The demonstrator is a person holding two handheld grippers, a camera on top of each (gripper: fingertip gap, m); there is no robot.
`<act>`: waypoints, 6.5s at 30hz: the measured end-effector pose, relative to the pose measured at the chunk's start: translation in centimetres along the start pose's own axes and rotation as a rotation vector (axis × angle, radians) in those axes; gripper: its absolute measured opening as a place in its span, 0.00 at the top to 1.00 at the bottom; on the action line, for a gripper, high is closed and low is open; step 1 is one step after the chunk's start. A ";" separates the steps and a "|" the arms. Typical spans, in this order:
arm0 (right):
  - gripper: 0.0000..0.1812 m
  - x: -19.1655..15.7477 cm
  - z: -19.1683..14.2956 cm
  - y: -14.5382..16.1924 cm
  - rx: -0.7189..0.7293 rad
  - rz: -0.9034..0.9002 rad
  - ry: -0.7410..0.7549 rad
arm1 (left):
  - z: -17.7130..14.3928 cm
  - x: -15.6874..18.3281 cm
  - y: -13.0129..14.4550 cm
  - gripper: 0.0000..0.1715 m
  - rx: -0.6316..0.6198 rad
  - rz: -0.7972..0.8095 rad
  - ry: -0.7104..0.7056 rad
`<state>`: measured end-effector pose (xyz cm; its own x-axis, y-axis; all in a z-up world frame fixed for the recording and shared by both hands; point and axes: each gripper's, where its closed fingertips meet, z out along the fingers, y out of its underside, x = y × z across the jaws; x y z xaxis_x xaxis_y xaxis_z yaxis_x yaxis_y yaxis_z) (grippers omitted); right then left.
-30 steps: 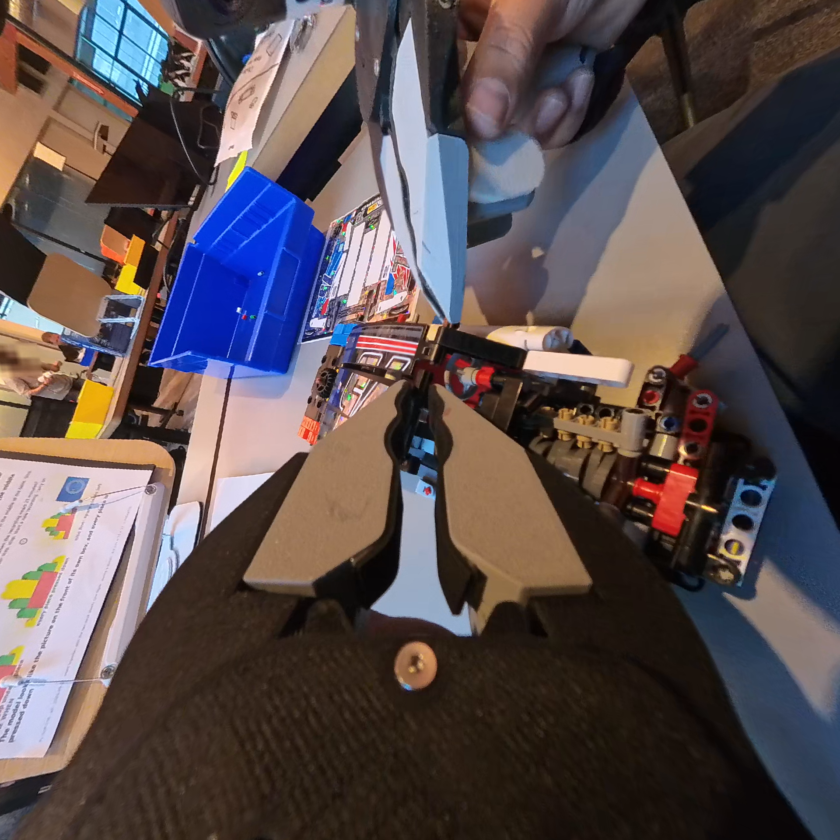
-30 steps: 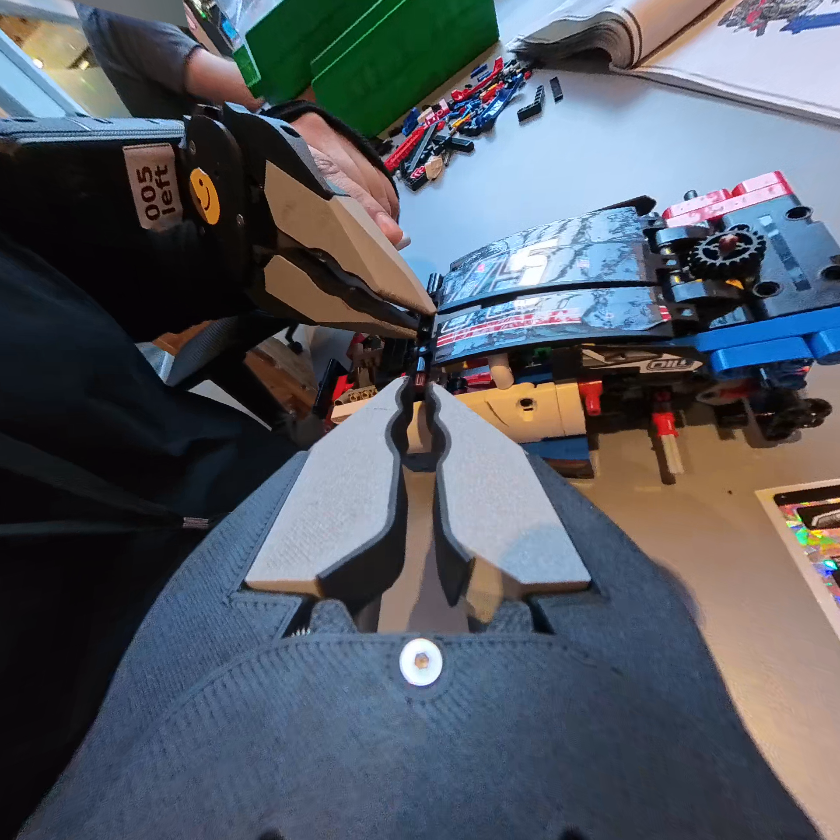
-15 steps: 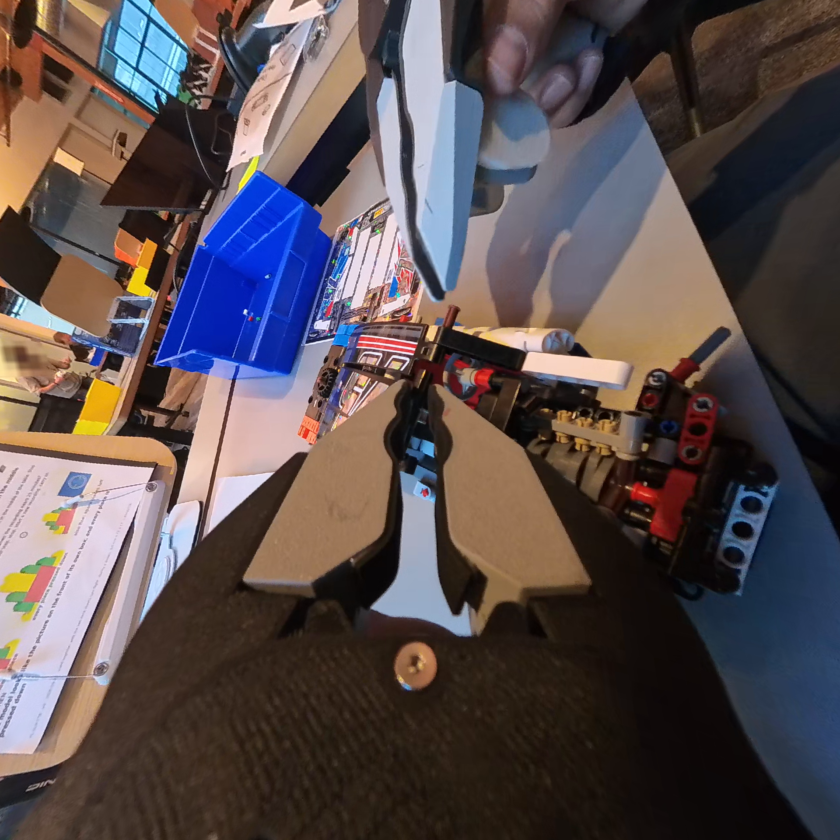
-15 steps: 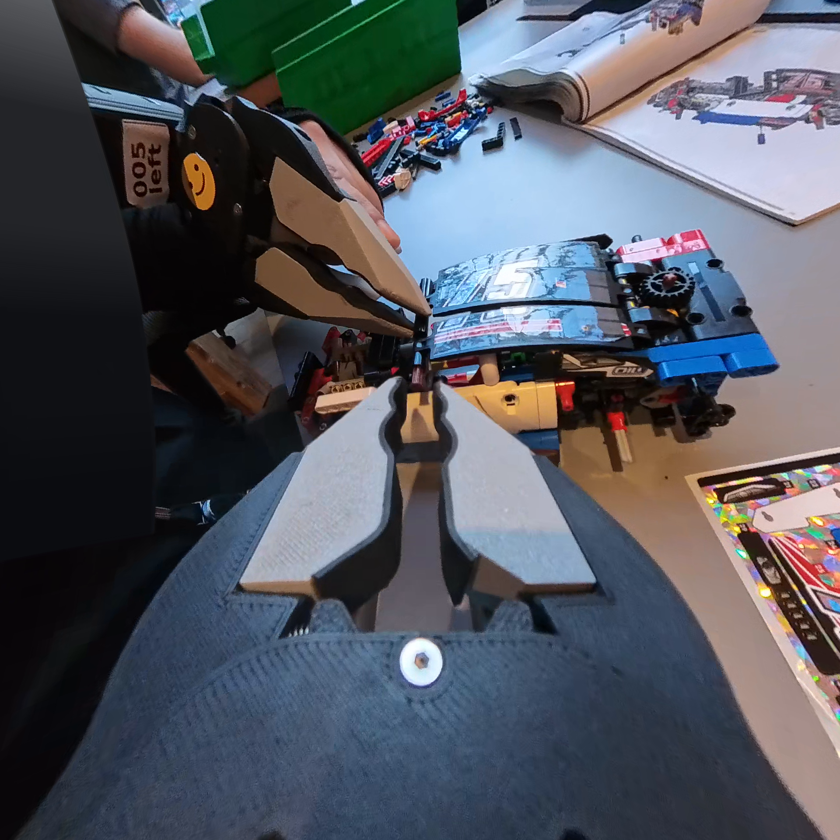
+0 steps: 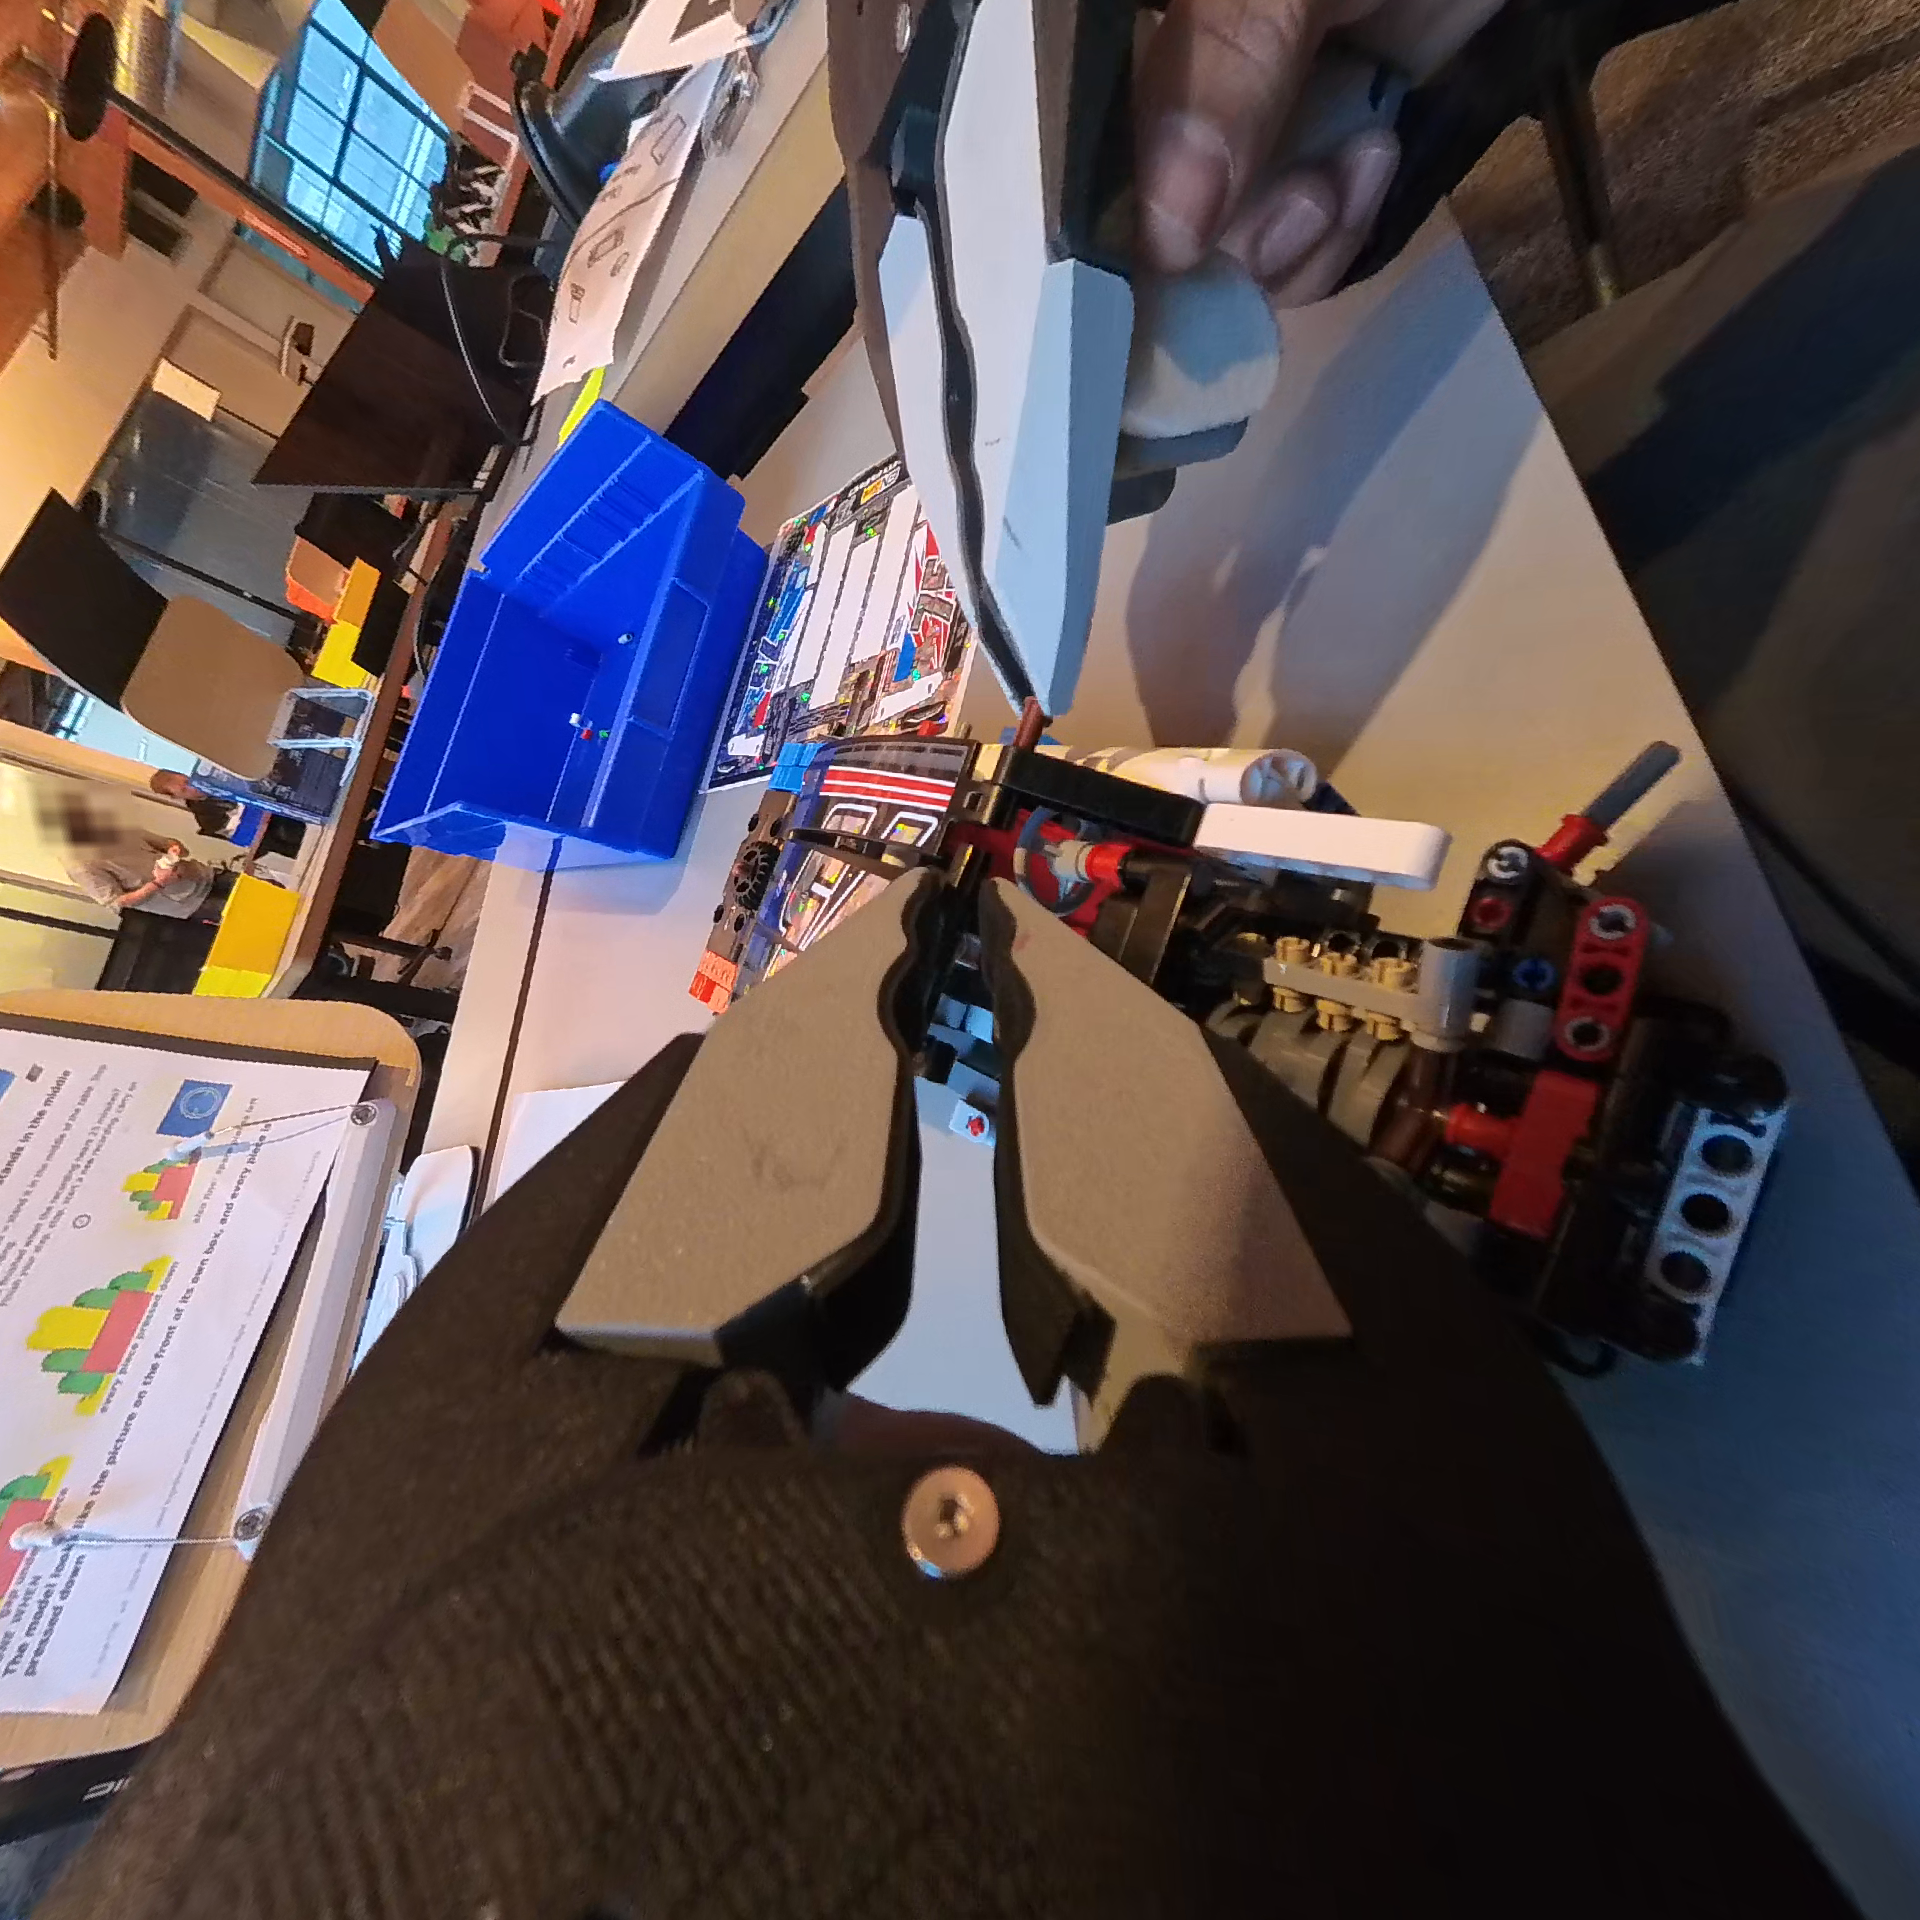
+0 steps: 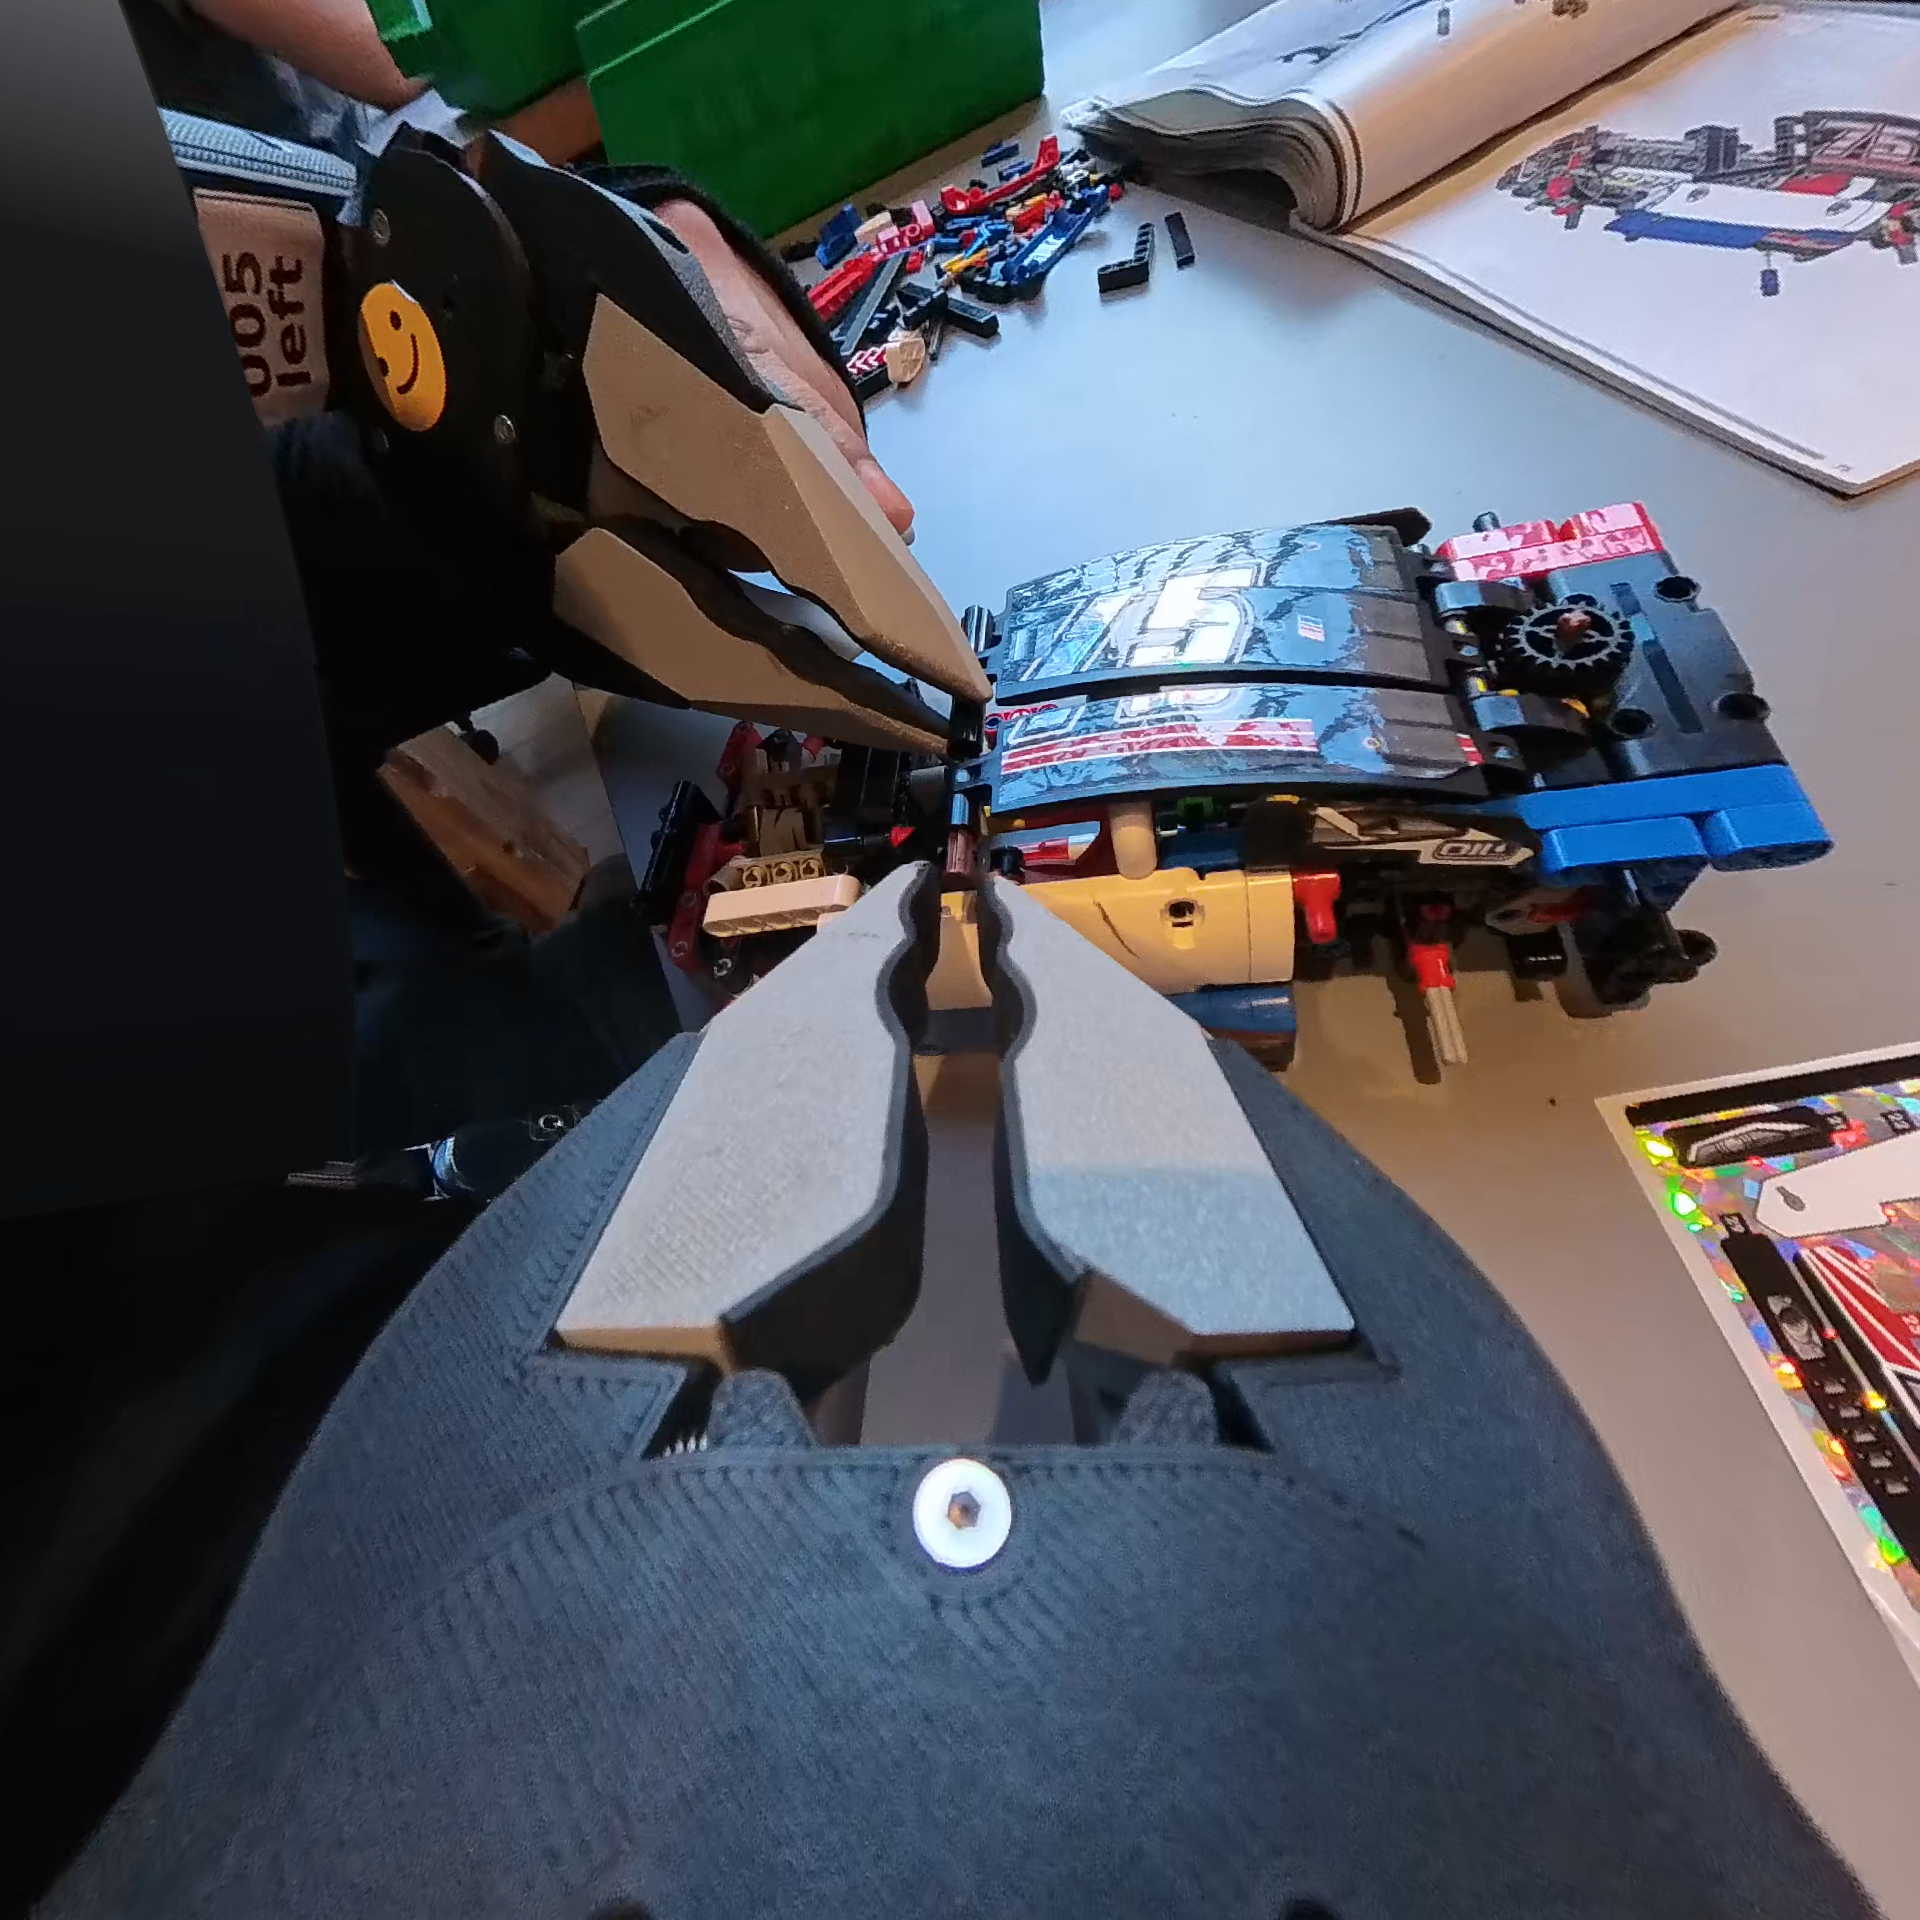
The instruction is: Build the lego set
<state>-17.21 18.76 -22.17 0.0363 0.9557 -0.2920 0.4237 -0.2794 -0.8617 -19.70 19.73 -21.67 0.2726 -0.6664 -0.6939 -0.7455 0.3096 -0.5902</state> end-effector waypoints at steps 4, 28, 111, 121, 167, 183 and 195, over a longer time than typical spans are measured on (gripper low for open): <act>0.98 0.0 0.1 -0.1 0.001 -0.001 -0.004 | 0.0 0.0 0.0 0.98 0.002 -0.003 0.000; 0.98 -0.1 0.6 -0.2 0.011 0.002 -0.011 | 0.0 0.1 0.1 0.98 -0.013 0.036 0.001; 0.85 2.6 -5.4 0.2 0.203 0.252 -0.232 | 0.0 -1.6 -1.3 0.84 -0.261 -0.115 0.139; 0.89 0.2 -1.8 -0.2 0.164 0.288 -0.271 | 0.4 -0.5 -1.2 0.85 -0.273 0.212 0.204; 0.97 0.8 0.5 -0.3 0.052 -0.147 -0.131 | 1.4 0.3 -0.9 0.98 -0.201 0.323 0.293; 0.98 0.9 0.1 -0.6 0.083 -0.108 -0.126 | 1.3 0.4 -0.2 0.81 -0.305 0.012 0.358; 0.98 1.0 0.2 -0.7 0.089 -0.105 -0.123 | 1.5 -0.5 0.1 0.88 -0.353 -0.164 0.350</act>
<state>-17.62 19.86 -21.93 -0.1173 0.9630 -0.2425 0.3374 -0.1910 -0.9218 -19.01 21.15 -22.03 0.2279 -0.8926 -0.3890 -0.8864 -0.0249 -0.4623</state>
